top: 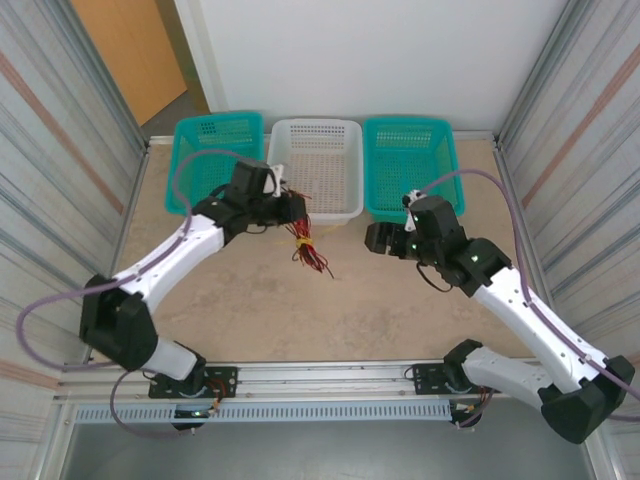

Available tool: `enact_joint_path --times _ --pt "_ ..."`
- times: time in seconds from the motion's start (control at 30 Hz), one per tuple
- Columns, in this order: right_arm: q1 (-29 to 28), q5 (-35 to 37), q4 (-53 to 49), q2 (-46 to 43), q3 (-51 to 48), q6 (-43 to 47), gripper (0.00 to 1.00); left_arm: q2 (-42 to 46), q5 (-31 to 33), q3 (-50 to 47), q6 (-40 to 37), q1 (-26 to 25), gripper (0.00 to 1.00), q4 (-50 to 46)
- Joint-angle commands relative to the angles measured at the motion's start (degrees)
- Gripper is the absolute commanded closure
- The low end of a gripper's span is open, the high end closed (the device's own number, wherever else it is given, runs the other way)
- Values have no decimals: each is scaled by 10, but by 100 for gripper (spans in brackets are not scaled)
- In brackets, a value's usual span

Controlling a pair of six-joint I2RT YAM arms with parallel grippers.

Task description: Untangle the cables

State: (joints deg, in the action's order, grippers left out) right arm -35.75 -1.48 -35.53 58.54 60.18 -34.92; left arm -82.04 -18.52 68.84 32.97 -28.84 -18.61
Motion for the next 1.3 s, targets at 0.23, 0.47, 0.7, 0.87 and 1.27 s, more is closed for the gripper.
enact_joint_path --times 0.23,0.47,0.7,0.87,1.27 --pt "-61 -129 93 104 116 25 26 81 6 0 40 12 100 -2" --pt "-60 -122 86 140 147 21 54 101 3 -11 41 14 100 6" --pt "-60 -123 90 147 158 19 44 104 7 -14 28 14 100 5" --pt "-50 -160 111 155 156 2 43 101 3 -14 28 14 100 10" --pt "-46 -204 150 175 139 -29 83 113 -1 -31 30 16 100 31"
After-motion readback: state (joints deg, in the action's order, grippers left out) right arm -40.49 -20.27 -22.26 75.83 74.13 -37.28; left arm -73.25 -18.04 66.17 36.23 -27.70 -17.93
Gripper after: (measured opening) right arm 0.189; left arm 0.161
